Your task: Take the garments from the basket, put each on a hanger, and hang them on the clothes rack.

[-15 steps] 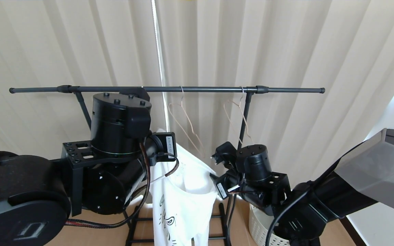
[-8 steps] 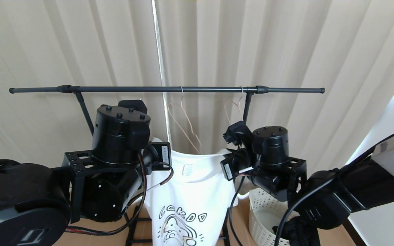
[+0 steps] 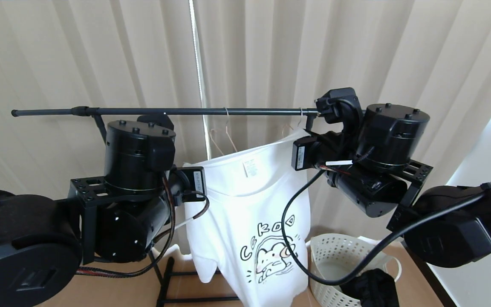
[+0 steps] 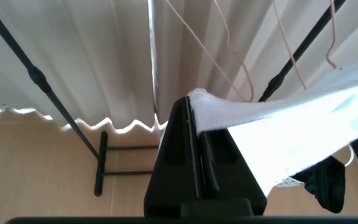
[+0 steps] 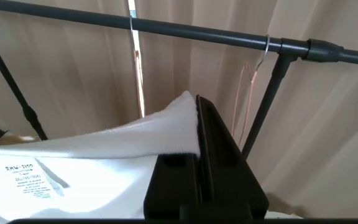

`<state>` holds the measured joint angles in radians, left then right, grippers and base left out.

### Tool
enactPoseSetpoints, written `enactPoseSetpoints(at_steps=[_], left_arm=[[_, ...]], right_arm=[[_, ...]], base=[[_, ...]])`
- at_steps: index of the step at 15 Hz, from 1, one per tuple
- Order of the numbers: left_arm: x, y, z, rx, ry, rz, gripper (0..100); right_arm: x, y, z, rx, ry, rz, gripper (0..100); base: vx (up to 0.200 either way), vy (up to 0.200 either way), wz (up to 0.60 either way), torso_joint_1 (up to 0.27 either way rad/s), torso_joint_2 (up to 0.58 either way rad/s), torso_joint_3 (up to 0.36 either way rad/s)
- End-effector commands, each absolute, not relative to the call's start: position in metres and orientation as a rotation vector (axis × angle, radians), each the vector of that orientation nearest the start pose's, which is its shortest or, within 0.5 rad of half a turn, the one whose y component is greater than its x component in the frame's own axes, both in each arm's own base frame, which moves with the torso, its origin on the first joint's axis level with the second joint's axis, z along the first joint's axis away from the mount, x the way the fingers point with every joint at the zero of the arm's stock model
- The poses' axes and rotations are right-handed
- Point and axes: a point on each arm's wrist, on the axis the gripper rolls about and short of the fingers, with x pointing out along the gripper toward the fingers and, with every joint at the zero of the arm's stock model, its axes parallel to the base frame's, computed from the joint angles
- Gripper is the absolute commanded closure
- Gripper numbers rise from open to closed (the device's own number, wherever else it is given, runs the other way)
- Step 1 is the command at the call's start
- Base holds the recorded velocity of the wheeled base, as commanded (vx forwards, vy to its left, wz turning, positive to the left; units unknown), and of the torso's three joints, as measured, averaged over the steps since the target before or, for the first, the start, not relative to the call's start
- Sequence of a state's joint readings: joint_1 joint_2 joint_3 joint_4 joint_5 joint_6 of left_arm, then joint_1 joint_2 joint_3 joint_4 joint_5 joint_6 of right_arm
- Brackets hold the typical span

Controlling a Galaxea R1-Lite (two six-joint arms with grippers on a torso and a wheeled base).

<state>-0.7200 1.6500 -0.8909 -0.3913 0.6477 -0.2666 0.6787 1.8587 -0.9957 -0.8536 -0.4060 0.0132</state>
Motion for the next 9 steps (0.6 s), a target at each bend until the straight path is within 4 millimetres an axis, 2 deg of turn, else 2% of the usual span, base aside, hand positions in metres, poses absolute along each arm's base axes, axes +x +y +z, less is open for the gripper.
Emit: enactPoseSetpoints(at_steps=[1,3,9], left_arm=[[0.2245,-0.1803,0.214,-0.052,0.249,-0.044,100],[0.2206,-0.182,0.2082,-0.037,0.265,-0.05,100],[0.2224,-0.1832,0.2103,-0.036,0.258,-0.052,100]], right_arm=[[0.2783,0.214,0.2145,0.027,-0.022,0.272,100],[0.2778,0.2136,0.2155,0.026,-0.024,0.272,100],[0.2732,0.2113,0.2163,0.002,-0.017,0.275,100]], base=[[0.0,0.0,0.0,0.0,0.0,0.0],[0.0,0.0,0.0,0.0,0.0,0.0],[0.0,0.0,0.0,0.0,0.0,0.0]])
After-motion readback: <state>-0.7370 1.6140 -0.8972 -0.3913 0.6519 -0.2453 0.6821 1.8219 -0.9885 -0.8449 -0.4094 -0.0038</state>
